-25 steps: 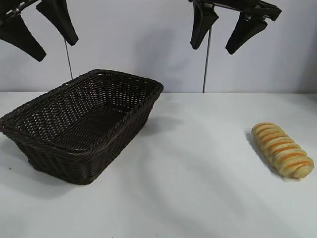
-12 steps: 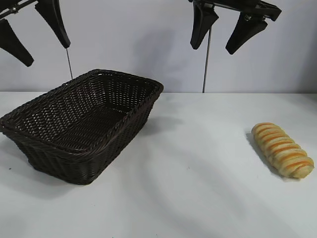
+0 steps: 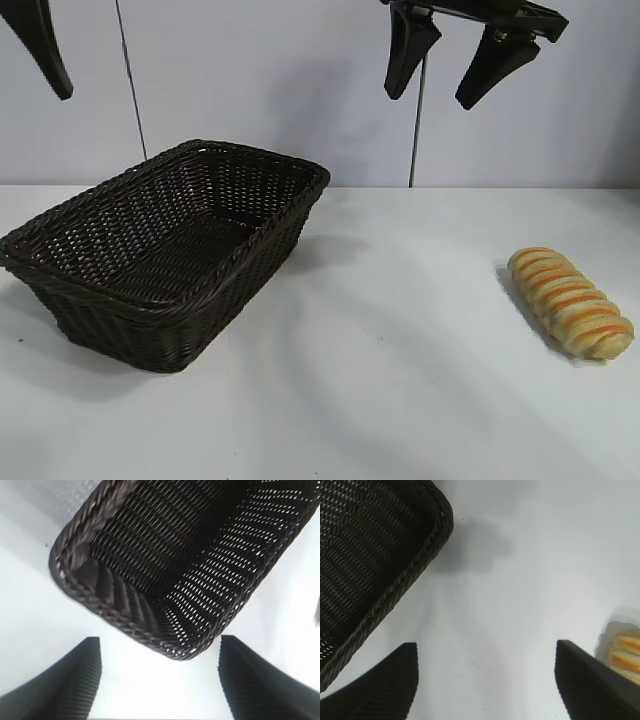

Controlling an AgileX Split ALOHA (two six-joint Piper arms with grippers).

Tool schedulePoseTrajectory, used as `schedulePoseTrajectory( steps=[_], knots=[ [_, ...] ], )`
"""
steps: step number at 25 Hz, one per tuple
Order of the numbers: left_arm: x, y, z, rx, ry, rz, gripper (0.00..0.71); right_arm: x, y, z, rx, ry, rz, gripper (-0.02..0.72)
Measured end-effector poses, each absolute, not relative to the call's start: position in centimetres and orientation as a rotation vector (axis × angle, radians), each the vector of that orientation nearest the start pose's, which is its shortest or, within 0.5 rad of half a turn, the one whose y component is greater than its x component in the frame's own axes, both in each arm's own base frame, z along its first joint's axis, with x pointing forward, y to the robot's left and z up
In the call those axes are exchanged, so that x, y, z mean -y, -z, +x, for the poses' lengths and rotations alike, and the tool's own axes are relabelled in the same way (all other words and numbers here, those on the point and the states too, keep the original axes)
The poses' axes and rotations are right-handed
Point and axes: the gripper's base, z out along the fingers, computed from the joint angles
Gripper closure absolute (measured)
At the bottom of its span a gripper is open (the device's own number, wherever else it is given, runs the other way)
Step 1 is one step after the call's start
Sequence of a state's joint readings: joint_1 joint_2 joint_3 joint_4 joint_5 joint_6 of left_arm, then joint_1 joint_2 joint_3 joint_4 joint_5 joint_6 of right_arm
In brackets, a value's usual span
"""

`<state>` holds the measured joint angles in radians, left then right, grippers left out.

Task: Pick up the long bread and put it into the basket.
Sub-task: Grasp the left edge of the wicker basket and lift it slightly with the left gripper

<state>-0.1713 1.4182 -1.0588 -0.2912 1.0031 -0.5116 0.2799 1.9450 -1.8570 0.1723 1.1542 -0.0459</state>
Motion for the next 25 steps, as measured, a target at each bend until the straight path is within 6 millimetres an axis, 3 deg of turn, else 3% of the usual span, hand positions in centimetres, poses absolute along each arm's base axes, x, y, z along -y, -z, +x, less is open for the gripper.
schedulePoseTrajectory(
  steps=[4, 14, 19, 25],
  knots=[
    [6.7, -26.3, 25.6, -2.818, 0.539, -0.828, 0.223, -13.2, -31.1, 40.6, -2.705, -0.302, -0.394, 0.155],
    [8.6, -26.5, 26.1, -2.684, 0.682, -1.035, 0.223, -13.2, -31.1, 40.6, -2.704, -0.302, -0.394, 0.155],
    [10.3, -24.7, 26.4, -2.722, 0.595, -1.078, 0.223, -13.2, -31.1, 40.6, -2.704, -0.302, -0.394, 0.155],
    [10.3, -23.4, 27.0, -2.718, 0.510, -1.168, 0.223, -13.2, -31.1, 40.6, -2.704, -0.302, -0.394, 0.155]
  ],
)
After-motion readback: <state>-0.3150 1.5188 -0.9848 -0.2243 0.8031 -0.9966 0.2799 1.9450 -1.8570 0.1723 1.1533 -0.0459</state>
